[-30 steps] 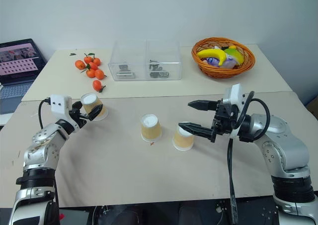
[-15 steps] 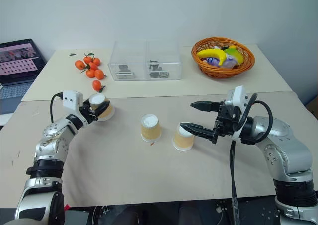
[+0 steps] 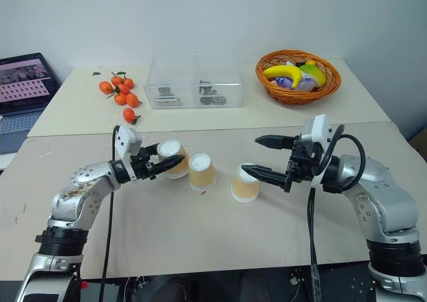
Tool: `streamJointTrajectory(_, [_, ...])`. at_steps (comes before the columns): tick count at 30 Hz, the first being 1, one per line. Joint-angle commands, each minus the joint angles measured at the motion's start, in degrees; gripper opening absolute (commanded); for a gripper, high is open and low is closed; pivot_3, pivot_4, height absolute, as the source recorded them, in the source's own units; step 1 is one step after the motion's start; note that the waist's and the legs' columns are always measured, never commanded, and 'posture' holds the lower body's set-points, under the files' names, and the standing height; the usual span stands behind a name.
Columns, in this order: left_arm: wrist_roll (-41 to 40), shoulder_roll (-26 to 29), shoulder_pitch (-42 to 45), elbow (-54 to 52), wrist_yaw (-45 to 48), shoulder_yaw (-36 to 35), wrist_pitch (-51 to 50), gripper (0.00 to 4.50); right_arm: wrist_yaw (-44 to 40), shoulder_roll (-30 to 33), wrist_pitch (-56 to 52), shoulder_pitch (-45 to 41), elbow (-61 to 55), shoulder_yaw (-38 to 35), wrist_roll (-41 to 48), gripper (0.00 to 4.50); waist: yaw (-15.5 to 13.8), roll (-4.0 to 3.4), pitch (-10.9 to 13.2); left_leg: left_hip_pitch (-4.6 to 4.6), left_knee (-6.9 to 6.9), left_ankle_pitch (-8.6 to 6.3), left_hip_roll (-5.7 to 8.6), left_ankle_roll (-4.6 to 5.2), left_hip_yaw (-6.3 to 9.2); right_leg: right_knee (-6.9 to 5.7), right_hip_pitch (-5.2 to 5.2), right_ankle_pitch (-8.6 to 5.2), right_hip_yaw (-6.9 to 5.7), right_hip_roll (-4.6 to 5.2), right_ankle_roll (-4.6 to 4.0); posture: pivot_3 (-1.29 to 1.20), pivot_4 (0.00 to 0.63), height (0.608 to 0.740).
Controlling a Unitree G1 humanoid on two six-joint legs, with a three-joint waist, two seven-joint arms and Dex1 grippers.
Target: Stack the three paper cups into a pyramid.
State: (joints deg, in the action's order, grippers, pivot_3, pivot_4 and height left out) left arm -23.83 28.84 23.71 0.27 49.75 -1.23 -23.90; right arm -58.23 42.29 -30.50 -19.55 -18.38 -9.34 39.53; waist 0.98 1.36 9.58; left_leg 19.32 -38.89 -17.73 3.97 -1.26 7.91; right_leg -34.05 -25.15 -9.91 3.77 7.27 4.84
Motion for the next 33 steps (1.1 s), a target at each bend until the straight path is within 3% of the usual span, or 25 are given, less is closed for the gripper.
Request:
streamJointTrajectory(1, [0.6, 0.8, 0.1, 0.5, 0.9, -0.1, 0.9, 2.6, 0.6, 0.3, 0.5, 0.1, -2.0, -1.5, 0.8, 4.5, 0.0, 0.0, 0.0, 0.0, 0.0, 0.0, 0.0, 0.0, 0.0, 0.0, 0.0, 0.0, 0.0, 0.0, 0.0, 0.0, 0.15, 0.73])
streamJointTrajectory(20, [2.5, -1.7, 0.7, 3.7, 1.1, 1.0, 2.6, 2.6, 1.8, 0.8, 0.1, 0.8, -2.9, -2.0, 1.2, 4.5, -0.3, -0.01, 0.0, -0.01, -0.02, 0.0, 0.0, 0.0, -0.01, -0.01, 0.02, 0.01, 0.0, 0.0, -0.01, 0.0, 0.15, 0.73])
streamJointTrajectory(22, [1.8, -1.9, 0.7, 3.8, 2.0, 1.1, 2.1, 3.57, 1.9, 0.8, 0.1, 0.6, -2.8, -2.0, 1.2, 4.5, -0.3, -0.01, 0.0, -0.01, -0.02, 0.0, 0.0, 0.0, -0.01, -0.01, 0.02, 0.01, 0.0, 0.0, -0.01, 0.0, 0.15, 0.73])
streamJointTrajectory(25, [1.3, -1.6, -0.1, 2.5, 2.8, 1.1, 1.6, 4.44, 1.9, 1.0, 0.1, 0.6, -2.8, -2.1, 1.2, 4.5, -0.1, -0.01, 0.0, 0.0, -0.02, 0.0, 0.0, 0.01, -0.01, 0.0, 0.01, 0.01, 0.0, 0.0, -0.01, 0.0, 0.15, 0.73])
streamJointTrajectory(27, [2.6, -1.6, 0.0, 2.0, 0.7, 0.9, 1.8, 4.44, 1.9, 1.1, 0.0, 0.6, -2.8, -2.2, 1.3, 4.5, -0.1, -0.01, 0.0, 0.0, -0.01, 0.0, 0.0, 0.01, -0.01, 0.0, 0.01, 0.01, 0.0, 0.0, -0.01, 0.0, 0.15, 0.73])
streamJointTrajectory(33, [-5.8, -0.5, -1.9, -7.4, -0.3, -4.2, -6.8, 4.44, 1.4, 1.5, -0.2, 0.7, -2.0, -2.6, 1.6, 4.5, -0.1, -0.01, 0.0, 0.0, -0.01, -0.01, -0.01, 0.01, -0.01, -0.01, 0.0, 0.01, 0.0, 0.0, -0.01, 0.0, 0.15, 0.73])
